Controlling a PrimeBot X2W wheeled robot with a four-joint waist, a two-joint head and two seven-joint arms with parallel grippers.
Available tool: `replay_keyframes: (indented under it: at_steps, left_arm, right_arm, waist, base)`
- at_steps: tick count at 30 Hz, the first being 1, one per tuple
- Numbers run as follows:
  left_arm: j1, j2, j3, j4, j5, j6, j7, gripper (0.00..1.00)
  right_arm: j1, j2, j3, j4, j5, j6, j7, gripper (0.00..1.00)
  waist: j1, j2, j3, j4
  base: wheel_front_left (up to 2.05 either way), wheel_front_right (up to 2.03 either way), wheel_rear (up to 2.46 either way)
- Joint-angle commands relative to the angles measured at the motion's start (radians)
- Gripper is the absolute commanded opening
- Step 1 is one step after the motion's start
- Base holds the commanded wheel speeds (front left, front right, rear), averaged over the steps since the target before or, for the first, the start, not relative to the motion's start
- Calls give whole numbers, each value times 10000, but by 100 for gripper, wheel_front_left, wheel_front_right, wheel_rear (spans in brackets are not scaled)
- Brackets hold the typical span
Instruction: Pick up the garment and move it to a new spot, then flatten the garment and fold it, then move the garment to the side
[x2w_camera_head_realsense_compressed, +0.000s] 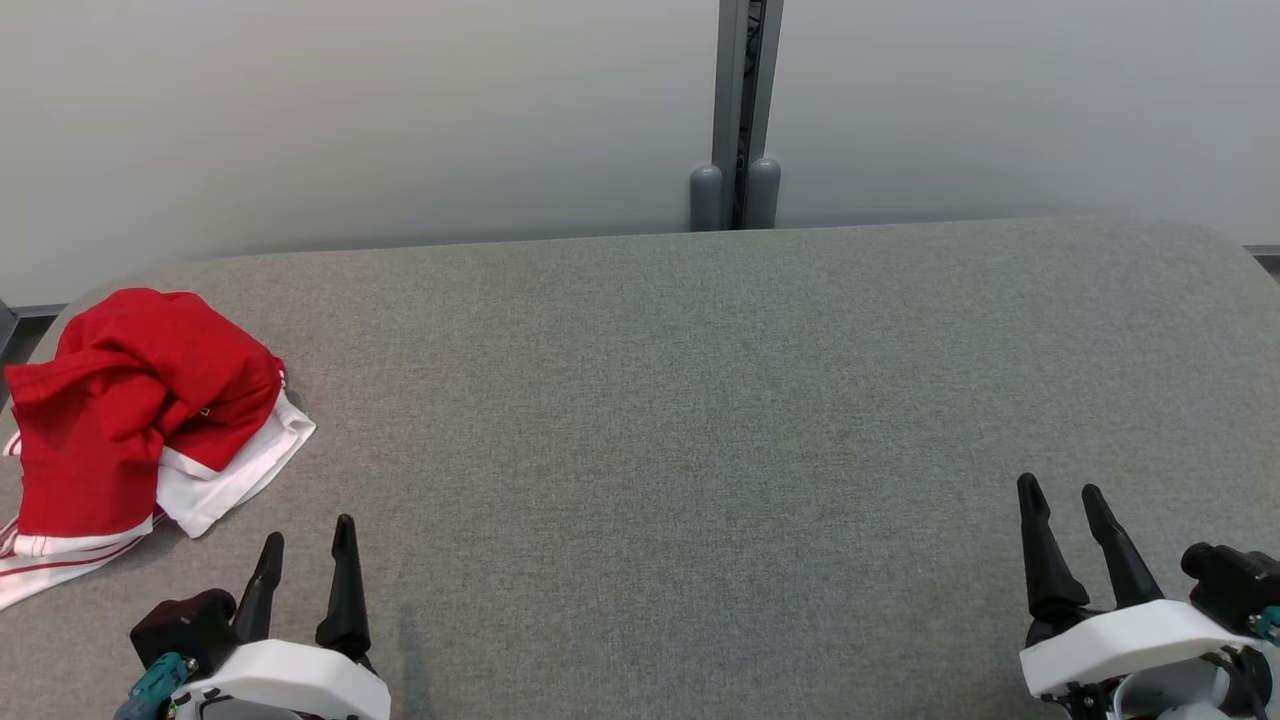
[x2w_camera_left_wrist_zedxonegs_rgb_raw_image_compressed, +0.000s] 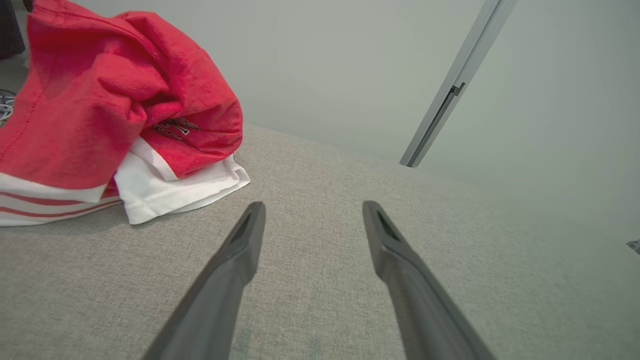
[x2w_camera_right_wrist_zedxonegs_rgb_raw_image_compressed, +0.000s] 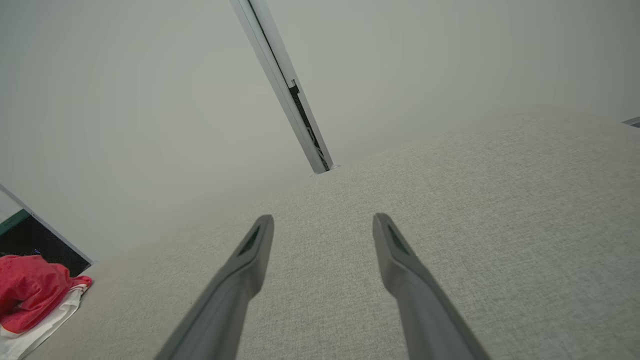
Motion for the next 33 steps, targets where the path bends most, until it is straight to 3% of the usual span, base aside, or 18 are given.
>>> replay_keyframes:
  at_steps: [1,33]
  left_arm:
    - [-45,72,-16,-5,290,69,-97,100]
    - [120,127,-329,214,2970,510,-766,100]
  right_arm:
    - [-140,-74,4,-55,-255,15,-106,100]
    - [-73,-80,36,305,-3173,21,-774,100]
  waist:
    - [0,0,3,2]
    - [0,0,-69,-13]
  base:
    - [0,0,0]
    - [0,0,0]
